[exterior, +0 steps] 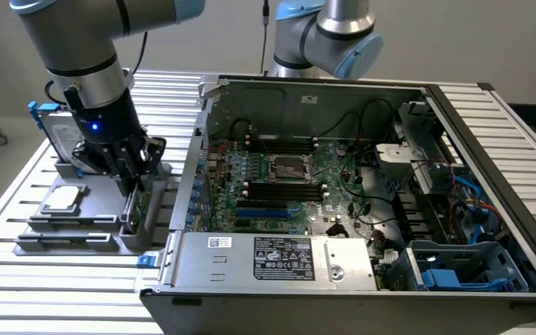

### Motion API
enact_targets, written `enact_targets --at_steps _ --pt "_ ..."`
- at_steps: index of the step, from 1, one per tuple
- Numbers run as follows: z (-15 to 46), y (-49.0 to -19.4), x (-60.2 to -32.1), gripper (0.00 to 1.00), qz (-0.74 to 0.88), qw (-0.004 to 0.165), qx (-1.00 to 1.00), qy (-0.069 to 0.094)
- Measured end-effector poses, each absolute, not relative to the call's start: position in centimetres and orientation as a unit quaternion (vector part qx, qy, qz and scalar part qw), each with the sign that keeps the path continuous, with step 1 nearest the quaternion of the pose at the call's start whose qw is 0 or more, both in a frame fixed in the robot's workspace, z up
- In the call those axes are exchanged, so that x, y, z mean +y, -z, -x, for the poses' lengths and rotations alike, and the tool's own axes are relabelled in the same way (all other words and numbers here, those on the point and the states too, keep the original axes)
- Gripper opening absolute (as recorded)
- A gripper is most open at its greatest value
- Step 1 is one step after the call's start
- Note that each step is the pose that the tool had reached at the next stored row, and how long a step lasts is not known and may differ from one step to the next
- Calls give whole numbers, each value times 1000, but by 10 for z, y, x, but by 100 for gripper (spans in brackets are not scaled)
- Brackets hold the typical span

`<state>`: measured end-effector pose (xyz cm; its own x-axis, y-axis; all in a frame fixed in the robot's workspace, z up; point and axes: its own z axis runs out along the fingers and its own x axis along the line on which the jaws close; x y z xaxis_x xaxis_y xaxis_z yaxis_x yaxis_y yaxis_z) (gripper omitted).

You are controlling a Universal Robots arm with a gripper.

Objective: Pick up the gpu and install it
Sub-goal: 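Pick up the gpu and move the gpu toward the slot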

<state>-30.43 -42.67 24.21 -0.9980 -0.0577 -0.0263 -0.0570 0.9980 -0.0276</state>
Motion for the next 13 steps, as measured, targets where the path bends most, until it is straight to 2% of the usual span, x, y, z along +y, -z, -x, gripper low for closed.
enact_targets --at_steps 13 --pt "304 -248 -427 27 29 14 999 11"
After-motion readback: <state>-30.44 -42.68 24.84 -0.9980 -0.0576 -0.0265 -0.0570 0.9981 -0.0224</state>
